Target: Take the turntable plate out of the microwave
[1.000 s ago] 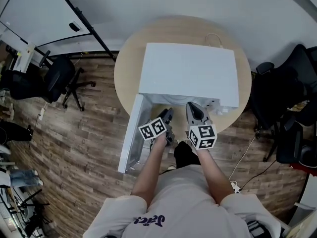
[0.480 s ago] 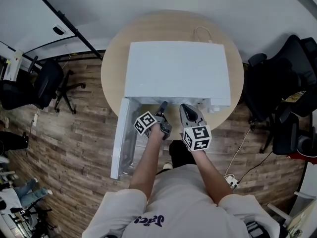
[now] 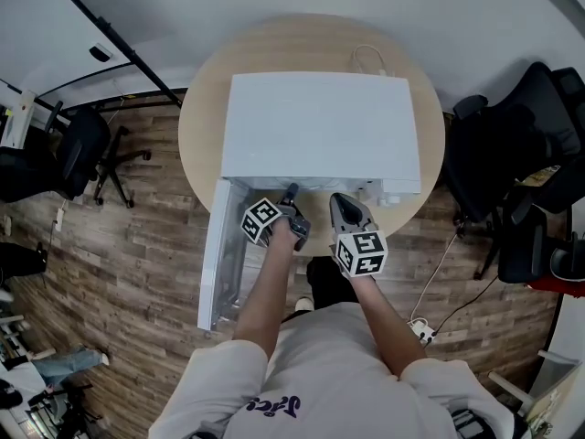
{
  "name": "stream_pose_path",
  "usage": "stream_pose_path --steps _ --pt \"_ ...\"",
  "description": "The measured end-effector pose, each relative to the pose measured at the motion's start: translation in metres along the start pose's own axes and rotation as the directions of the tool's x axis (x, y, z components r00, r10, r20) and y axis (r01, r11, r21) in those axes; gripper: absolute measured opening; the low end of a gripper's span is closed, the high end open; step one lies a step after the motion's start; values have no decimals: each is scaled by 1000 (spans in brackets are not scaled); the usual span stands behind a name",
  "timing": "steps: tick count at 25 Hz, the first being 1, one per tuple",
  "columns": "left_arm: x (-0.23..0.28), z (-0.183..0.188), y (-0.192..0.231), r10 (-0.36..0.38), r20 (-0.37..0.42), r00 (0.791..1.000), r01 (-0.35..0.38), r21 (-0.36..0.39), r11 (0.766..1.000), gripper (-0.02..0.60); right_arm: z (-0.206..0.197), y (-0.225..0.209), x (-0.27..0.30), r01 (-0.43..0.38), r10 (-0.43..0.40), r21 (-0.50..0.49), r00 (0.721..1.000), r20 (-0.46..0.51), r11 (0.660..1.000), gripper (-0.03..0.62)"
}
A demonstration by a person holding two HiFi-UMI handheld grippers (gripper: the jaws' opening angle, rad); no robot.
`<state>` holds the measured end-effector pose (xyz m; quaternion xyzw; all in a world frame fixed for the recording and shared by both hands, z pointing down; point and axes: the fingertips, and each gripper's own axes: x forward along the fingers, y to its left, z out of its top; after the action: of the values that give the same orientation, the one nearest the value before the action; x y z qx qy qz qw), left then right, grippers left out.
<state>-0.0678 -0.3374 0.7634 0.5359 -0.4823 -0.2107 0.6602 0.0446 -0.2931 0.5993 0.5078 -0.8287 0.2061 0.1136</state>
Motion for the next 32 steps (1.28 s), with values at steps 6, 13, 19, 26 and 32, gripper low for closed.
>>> stream_pose_path --steps 6,13,19,26,32 --pt "-6 -2 -2 0 8 1000 0 -24 1000 80 -19 -5 0 5 -3 55 1000 -31 998 17" --pt "-13 -3 -11 -91 32 995 92 -38 995 37 -51 -12 4 -14 27 252 998 -48 968 18" --pt "-21 -6 -10 -102 38 994 104 -85 991 37 -86 -9 11 -116 141 536 990 -6 836 21" --pt "-36 -15 -5 -120 25 992 122 -98 988 35 -106 -16 30 -209 187 765 975 118 609 189" --pt "-51 -18 -4 -130 8 992 130 -86 988 35 -111 -29 51 -255 144 863 967 212 437 190"
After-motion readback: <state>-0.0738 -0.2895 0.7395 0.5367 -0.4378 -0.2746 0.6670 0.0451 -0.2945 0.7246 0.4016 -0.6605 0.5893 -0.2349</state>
